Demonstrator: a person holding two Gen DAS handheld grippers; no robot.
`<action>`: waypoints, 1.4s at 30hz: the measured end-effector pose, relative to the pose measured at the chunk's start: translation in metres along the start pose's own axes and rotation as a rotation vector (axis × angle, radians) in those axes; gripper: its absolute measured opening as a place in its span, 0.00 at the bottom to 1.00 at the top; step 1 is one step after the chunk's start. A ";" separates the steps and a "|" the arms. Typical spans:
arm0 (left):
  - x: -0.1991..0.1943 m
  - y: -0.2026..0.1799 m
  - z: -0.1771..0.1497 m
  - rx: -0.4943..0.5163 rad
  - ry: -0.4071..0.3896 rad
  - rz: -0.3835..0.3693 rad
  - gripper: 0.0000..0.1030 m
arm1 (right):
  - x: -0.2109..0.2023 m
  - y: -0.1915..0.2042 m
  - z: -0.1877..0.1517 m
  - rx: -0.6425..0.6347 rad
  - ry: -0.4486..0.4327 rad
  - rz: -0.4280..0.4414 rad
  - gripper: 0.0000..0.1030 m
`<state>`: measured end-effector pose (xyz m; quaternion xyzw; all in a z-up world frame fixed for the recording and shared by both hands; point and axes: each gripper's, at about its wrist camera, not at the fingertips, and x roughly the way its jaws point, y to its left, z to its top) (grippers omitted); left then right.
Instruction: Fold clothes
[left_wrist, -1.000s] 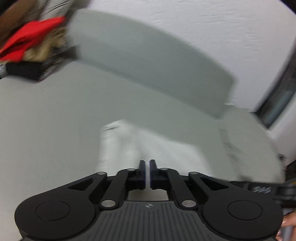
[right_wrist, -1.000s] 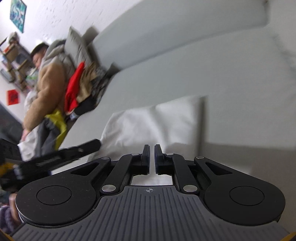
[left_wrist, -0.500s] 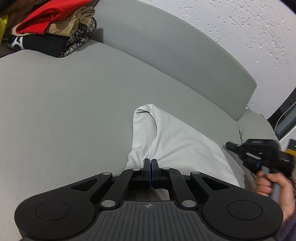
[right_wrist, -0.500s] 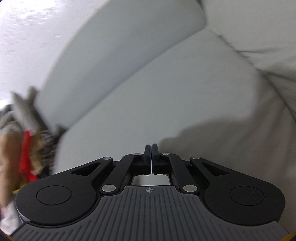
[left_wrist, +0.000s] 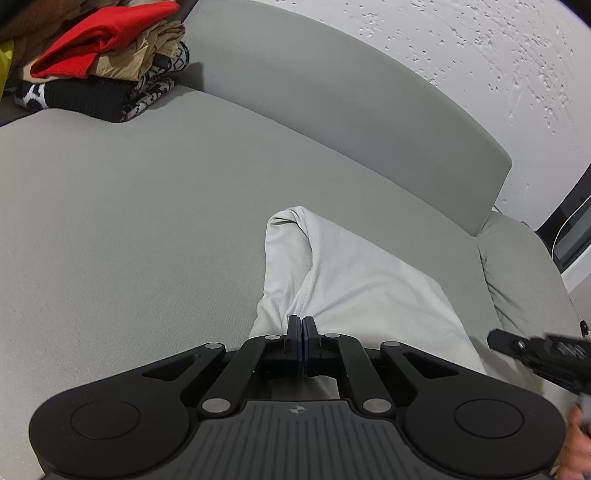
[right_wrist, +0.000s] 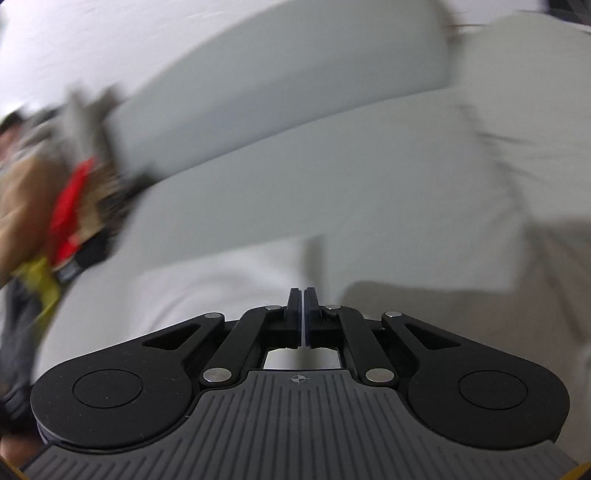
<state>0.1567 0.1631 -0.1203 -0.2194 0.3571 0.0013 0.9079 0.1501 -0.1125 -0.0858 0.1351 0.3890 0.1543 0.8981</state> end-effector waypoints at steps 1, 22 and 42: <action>0.000 -0.001 0.000 0.003 -0.001 0.003 0.06 | 0.000 0.010 -0.005 -0.059 0.023 0.020 0.09; -0.085 -0.049 -0.031 0.130 -0.038 0.016 0.42 | -0.122 -0.034 -0.053 0.247 0.140 0.019 0.66; -0.157 -0.107 -0.075 0.248 0.052 0.090 0.63 | -0.206 -0.039 -0.063 0.254 -0.054 -0.129 0.70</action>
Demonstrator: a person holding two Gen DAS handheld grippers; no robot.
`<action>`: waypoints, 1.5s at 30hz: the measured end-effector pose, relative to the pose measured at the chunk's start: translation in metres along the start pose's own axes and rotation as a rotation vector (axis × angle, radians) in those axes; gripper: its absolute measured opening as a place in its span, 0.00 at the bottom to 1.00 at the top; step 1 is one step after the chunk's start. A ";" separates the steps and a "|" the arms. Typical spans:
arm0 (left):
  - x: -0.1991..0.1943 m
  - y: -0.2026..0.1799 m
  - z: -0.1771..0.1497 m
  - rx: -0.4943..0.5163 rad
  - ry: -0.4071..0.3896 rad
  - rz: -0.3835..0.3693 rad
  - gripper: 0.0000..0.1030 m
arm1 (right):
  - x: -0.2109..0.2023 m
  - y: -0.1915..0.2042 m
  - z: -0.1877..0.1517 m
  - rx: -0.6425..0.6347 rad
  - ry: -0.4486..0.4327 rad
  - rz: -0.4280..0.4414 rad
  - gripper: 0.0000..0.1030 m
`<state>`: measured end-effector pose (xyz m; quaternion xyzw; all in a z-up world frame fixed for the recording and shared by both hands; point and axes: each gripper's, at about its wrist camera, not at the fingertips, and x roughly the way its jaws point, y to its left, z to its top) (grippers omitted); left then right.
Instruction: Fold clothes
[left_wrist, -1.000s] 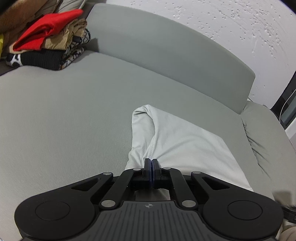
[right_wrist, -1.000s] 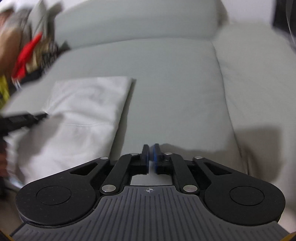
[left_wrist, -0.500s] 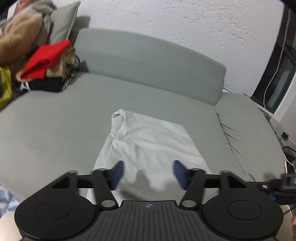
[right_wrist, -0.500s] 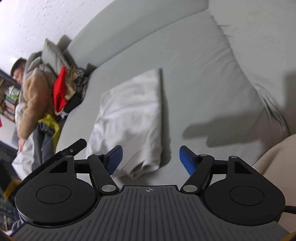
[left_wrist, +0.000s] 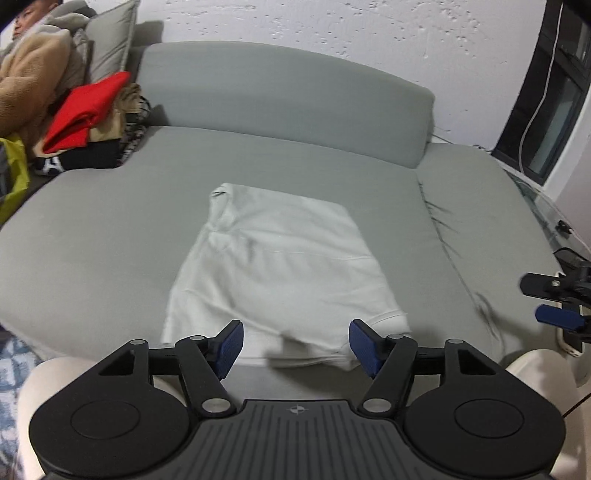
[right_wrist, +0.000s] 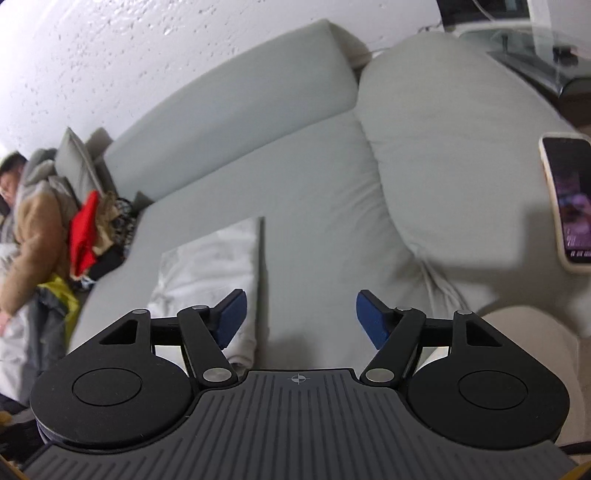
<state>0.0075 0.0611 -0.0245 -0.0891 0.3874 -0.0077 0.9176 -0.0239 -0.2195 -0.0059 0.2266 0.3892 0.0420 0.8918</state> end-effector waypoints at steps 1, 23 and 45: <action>-0.002 0.001 0.000 -0.006 0.002 -0.001 0.64 | 0.000 -0.002 0.000 0.011 0.015 0.012 0.70; -0.029 -0.028 -0.003 0.089 -0.014 0.101 0.83 | -0.006 0.064 -0.016 -0.345 0.076 -0.077 0.83; 0.102 0.132 0.046 -0.306 0.074 -0.139 0.83 | 0.098 0.024 -0.012 -0.103 0.266 0.166 0.70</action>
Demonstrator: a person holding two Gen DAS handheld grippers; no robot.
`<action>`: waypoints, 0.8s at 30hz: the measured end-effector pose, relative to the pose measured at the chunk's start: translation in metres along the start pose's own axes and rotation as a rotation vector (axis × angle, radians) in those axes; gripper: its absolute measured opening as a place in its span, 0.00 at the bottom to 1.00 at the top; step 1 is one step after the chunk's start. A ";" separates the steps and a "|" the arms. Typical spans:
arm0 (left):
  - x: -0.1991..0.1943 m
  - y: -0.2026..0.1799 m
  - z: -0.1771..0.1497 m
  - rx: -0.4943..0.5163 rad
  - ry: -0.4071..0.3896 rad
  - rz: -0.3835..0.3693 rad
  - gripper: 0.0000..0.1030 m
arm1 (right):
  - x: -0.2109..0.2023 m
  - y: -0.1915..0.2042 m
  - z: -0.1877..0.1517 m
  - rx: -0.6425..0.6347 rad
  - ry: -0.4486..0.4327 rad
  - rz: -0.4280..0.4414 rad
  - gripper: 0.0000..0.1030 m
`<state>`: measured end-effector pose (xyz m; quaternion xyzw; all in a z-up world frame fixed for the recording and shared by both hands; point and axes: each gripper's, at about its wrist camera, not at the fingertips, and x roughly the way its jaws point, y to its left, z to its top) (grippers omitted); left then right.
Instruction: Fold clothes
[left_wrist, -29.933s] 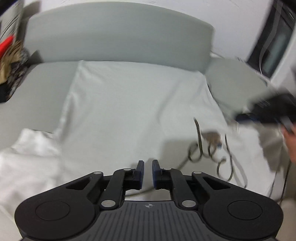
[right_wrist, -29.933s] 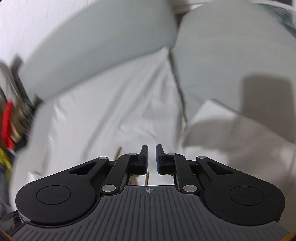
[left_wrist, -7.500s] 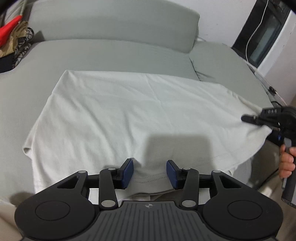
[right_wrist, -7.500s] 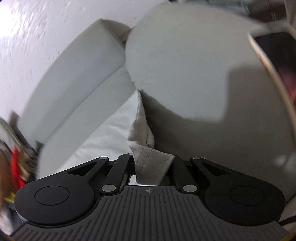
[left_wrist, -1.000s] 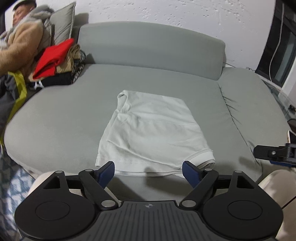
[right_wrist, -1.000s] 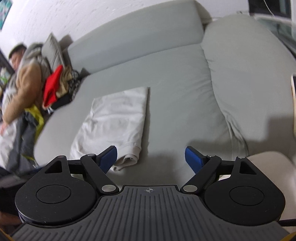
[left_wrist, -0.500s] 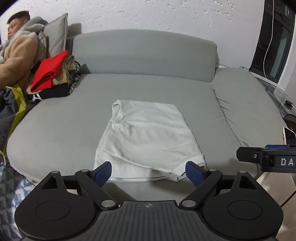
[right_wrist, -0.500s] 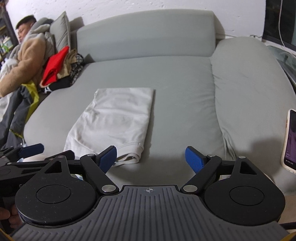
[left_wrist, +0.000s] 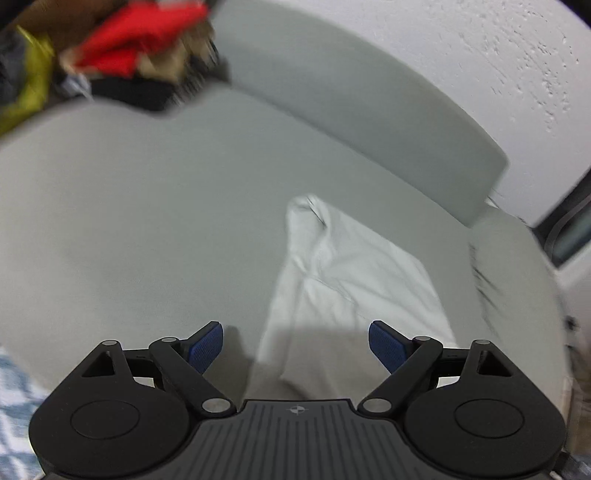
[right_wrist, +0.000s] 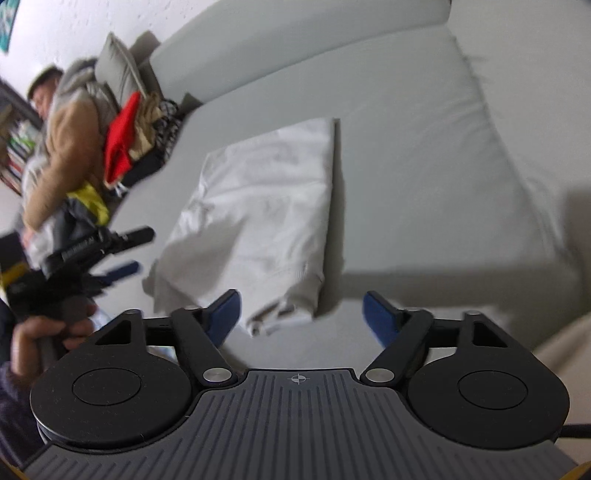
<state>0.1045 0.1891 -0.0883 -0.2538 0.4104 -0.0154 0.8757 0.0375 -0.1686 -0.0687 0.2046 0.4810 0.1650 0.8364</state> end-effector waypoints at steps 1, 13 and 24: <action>0.009 0.004 0.004 -0.007 0.035 -0.032 0.83 | 0.008 -0.007 0.005 0.032 0.006 0.020 0.68; 0.061 0.001 0.021 0.048 0.255 -0.295 0.86 | 0.089 -0.058 0.062 0.248 0.091 0.241 0.44; 0.082 -0.003 0.022 -0.061 0.222 -0.229 0.11 | 0.125 -0.036 0.088 0.249 -0.023 0.149 0.06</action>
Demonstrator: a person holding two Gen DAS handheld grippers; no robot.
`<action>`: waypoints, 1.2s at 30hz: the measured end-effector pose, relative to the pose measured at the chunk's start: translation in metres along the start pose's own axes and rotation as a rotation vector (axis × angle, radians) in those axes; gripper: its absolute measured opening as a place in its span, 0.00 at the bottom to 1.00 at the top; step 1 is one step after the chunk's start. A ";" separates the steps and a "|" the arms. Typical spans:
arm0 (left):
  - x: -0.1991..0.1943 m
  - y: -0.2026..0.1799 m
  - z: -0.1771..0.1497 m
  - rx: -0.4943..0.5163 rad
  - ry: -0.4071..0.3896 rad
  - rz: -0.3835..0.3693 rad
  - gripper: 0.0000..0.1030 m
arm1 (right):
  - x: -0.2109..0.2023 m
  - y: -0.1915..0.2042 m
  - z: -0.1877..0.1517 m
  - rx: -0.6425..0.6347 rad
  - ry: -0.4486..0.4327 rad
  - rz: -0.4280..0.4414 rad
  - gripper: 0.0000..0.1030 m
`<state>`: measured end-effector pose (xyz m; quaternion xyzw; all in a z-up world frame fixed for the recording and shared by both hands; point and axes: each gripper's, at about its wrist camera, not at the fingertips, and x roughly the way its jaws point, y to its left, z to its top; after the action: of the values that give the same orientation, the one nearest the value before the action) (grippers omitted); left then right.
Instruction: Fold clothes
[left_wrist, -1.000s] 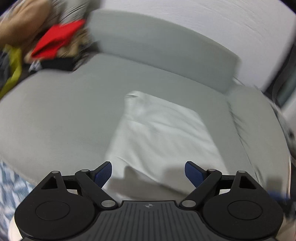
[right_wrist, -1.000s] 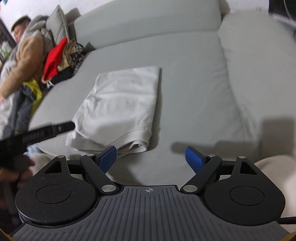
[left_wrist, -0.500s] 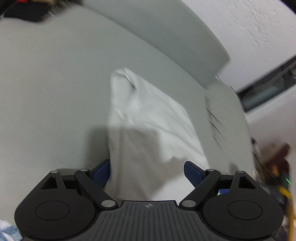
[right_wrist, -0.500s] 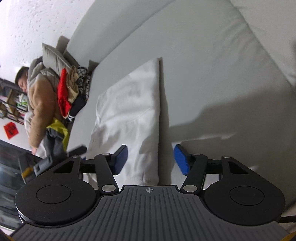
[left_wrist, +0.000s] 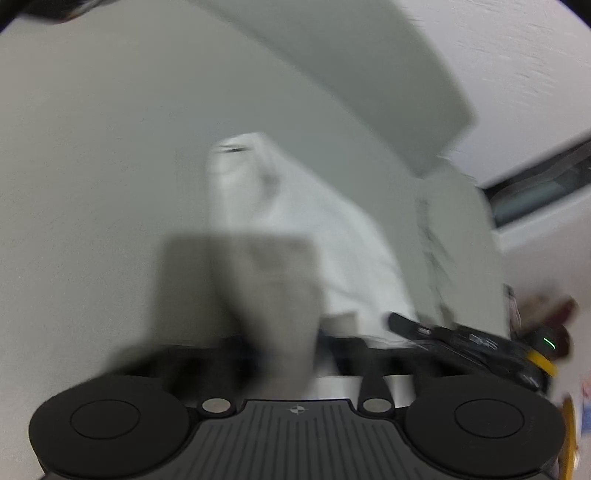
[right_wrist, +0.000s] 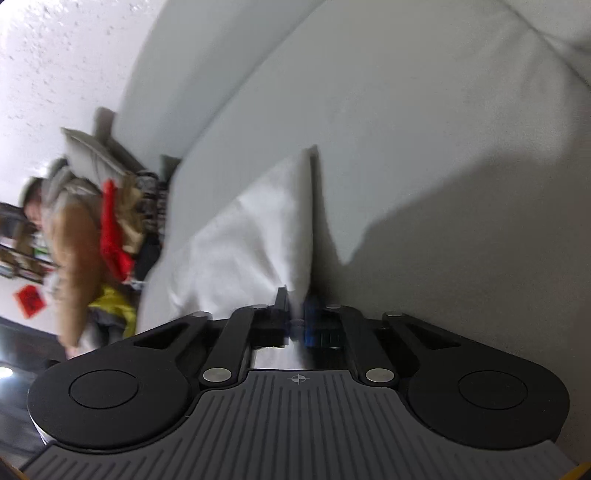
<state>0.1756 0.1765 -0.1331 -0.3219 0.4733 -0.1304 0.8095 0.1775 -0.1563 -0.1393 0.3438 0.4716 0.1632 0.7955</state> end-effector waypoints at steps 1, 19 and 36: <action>-0.003 -0.006 -0.003 -0.001 -0.014 0.015 0.09 | -0.007 0.012 -0.003 -0.056 -0.025 -0.026 0.06; -0.100 -0.296 -0.115 0.610 -0.084 -0.233 0.09 | -0.344 -0.003 -0.034 0.004 -0.477 0.069 0.06; 0.125 -0.430 -0.134 0.756 0.105 -0.361 0.11 | -0.429 -0.156 0.025 0.109 -0.708 -0.280 0.06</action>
<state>0.1672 -0.2675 0.0125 -0.0729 0.3689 -0.4507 0.8096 -0.0259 -0.5277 0.0327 0.3529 0.2182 -0.1012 0.9042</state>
